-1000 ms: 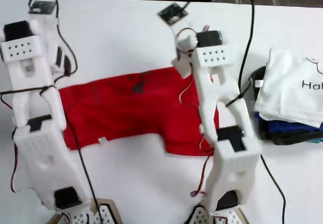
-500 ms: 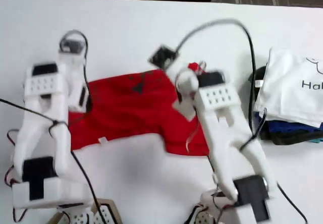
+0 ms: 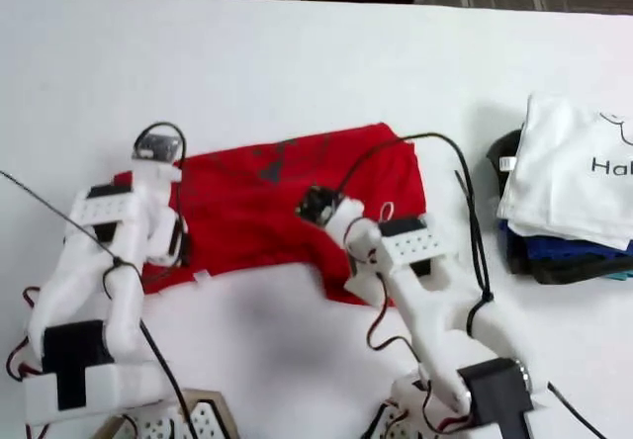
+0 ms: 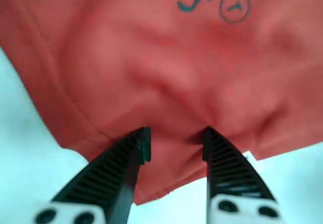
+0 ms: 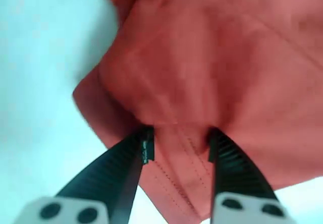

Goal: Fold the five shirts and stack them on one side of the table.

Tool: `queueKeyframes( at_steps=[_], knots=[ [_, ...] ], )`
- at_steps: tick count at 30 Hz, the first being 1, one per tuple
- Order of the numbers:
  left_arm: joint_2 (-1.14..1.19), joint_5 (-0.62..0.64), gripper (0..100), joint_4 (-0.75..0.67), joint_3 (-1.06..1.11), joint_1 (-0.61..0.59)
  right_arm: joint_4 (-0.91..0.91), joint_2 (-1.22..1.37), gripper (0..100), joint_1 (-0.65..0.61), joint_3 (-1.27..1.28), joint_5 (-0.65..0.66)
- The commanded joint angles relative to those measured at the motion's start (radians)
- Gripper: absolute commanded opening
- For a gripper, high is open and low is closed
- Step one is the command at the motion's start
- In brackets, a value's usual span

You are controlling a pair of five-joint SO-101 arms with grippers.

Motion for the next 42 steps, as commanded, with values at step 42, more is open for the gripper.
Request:
queueKeyframes(
  at_steps=[42],
  knots=[
    [-0.031, -0.008, 19, -0.083, 0.054, 0.006, 0.266, -0.039, 4.5, 0.004, -0.227, 0.137]
  ],
)
